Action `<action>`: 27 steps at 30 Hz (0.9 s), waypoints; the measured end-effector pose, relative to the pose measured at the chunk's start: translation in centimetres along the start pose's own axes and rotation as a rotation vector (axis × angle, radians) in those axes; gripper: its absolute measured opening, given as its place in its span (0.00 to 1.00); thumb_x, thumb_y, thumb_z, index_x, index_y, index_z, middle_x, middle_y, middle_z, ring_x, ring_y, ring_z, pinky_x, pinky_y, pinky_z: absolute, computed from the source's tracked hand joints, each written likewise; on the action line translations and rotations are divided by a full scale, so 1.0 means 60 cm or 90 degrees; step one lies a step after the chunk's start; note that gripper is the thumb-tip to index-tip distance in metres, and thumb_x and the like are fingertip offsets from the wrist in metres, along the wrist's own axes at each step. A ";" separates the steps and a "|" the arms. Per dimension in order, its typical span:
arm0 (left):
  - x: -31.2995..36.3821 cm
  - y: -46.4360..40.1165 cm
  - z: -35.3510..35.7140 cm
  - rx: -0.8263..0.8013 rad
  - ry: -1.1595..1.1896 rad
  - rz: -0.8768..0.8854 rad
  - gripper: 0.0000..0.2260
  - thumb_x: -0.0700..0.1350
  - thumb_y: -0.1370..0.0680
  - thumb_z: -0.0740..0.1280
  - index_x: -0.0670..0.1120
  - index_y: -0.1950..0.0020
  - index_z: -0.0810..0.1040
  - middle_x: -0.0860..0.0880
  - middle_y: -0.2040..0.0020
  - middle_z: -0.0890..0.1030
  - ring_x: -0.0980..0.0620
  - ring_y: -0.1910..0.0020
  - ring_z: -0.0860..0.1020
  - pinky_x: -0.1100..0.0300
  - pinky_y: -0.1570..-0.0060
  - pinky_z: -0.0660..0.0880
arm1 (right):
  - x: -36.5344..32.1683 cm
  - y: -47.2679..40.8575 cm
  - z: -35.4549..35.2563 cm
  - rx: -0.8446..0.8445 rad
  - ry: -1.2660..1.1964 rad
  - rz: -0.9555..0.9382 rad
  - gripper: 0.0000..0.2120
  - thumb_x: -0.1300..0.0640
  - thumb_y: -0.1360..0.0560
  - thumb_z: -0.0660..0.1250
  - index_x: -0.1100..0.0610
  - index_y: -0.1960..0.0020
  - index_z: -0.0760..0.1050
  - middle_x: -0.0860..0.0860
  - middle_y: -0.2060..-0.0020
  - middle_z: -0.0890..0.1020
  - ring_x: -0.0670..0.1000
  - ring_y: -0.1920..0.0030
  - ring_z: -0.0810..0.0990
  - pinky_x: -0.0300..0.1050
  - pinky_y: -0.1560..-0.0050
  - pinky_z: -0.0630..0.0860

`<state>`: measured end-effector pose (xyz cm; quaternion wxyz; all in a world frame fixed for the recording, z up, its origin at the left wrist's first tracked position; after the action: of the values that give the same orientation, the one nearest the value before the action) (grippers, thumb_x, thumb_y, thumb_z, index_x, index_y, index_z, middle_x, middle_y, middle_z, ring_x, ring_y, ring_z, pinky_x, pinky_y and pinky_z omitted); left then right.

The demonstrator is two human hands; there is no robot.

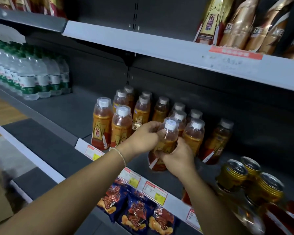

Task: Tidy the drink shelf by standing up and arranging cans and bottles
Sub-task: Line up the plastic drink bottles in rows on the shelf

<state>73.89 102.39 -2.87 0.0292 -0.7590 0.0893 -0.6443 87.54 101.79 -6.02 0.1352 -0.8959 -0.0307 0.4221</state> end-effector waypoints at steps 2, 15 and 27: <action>-0.014 -0.015 -0.014 -0.017 -0.008 0.003 0.14 0.40 0.18 0.62 0.44 0.33 0.75 0.47 0.38 0.80 0.49 0.37 0.77 0.50 0.33 0.71 | -0.003 -0.004 0.015 0.018 0.000 0.006 0.26 0.52 0.34 0.81 0.53 0.39 0.77 0.49 0.45 0.82 0.51 0.44 0.80 0.46 0.44 0.77; -0.116 0.001 -0.050 -0.040 0.026 -0.030 0.21 0.29 0.23 0.55 0.55 0.55 0.75 0.68 0.64 0.81 0.71 0.60 0.79 0.78 0.65 0.72 | 0.004 0.007 0.079 0.154 0.064 0.067 0.31 0.47 0.31 0.79 0.52 0.32 0.70 0.51 0.38 0.73 0.56 0.36 0.76 0.59 0.35 0.75; -0.143 0.043 -0.093 -0.094 -0.035 -0.065 0.28 0.42 0.33 0.57 0.61 0.34 0.68 0.76 0.47 0.72 0.75 0.44 0.70 0.83 0.49 0.62 | -0.027 -0.024 0.128 0.193 0.069 0.047 0.31 0.47 0.27 0.76 0.57 0.29 0.71 0.54 0.37 0.75 0.54 0.37 0.76 0.47 0.35 0.74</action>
<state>66.83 101.77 -10.69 -0.0573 -0.7802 0.0973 -0.6153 80.73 104.55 -9.10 0.2546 -0.8873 0.0738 0.3773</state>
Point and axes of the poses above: each hand's wrist, its own y-axis away from the middle knuckle, its own z-axis out of the palm, x = y × z, the point moved 2 cm from there along -y, towards the middle knuckle
